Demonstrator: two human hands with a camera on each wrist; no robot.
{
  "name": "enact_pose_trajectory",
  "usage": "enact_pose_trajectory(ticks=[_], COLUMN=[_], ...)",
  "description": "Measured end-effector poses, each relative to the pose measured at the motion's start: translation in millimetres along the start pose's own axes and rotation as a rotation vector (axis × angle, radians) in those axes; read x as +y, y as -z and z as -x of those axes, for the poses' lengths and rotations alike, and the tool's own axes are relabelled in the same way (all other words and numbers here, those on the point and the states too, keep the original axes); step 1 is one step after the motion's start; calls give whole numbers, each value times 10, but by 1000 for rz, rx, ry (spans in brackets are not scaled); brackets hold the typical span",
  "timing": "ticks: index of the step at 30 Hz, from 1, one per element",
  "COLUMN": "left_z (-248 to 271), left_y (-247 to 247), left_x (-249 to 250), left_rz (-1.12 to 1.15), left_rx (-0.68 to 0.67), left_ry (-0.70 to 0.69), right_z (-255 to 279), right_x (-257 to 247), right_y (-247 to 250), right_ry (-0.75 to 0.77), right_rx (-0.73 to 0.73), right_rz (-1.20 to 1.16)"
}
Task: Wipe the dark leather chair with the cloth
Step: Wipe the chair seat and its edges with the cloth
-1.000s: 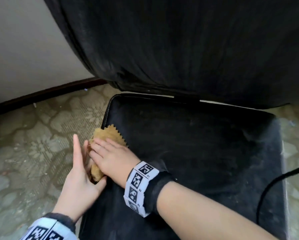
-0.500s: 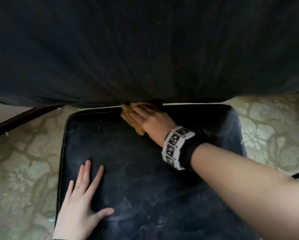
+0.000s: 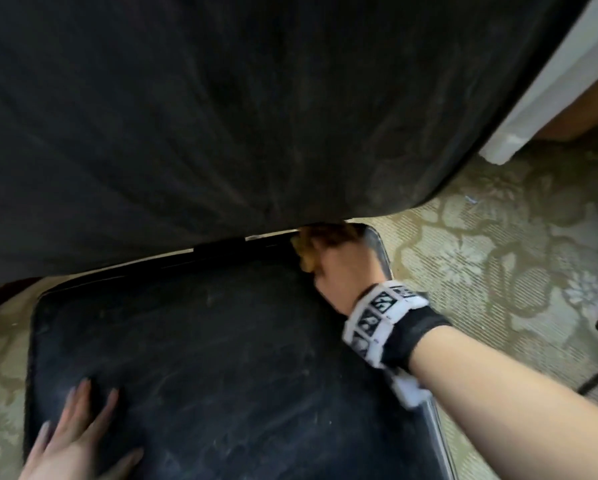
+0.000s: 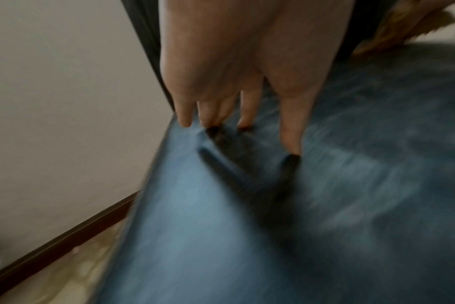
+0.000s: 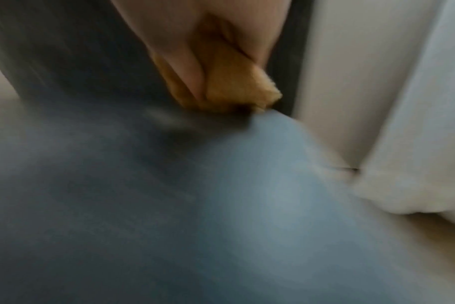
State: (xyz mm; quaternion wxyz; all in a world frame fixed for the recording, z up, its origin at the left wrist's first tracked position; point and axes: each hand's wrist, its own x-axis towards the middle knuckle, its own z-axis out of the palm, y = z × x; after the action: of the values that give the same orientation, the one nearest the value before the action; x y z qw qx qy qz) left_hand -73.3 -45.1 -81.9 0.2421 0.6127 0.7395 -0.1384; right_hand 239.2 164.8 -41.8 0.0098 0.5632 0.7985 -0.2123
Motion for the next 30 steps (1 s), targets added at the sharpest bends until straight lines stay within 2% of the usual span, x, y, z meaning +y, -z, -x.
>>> enact_pose_trajectory(ticks=[1, 4, 6, 8, 11, 13, 15, 19, 21, 24, 26, 28, 30], left_z=[-85, -254, -244, -185, -171, -213, -277, -380, -388, -357, -347, -336, -330], left_y=[61, 207, 116, -37, -98, -45, 16, 11, -14, 31, 121, 212, 263], left_x=[190, 1017, 1424, 1627, 1832, 1997, 2186, 2441, 2504, 2580, 2699, 2761, 2819], left_rz=[5, 112, 129, 82, 58, 43, 14, -40, -32, -46, -49, -132, -183], left_rx=[29, 99, 119, 68, 9, 1, -11, -54, -95, -170, -192, -270, -320], left_ry=[-44, -299, -422, -470, -416, -444, -485, -418, -380, -309, -275, -231, -203], right_z=[-14, -15, 15, 97, 247, 304, 327, 457, 556, 500, 325, 167, 246], right_x=[-136, -350, -175, 137, 602, 771, 808, 836, 897, 917, 934, 986, 1019], right_y=[-68, -355, -423, -362, -223, -222, -232, -178, -169, -221, -215, -199, -176], right_ry=[36, 136, 146, 111, 18, -145, -269, -219, -208, -184, -207, -245, -271], right_rx=[-38, -91, -50, 62, 232, 291, 259, 131, 122, 133, 98, 95, 132], right_rz=[-46, -114, -169, -253, -367, -444, -522, -671, -751, -665, -656, -700, -746])
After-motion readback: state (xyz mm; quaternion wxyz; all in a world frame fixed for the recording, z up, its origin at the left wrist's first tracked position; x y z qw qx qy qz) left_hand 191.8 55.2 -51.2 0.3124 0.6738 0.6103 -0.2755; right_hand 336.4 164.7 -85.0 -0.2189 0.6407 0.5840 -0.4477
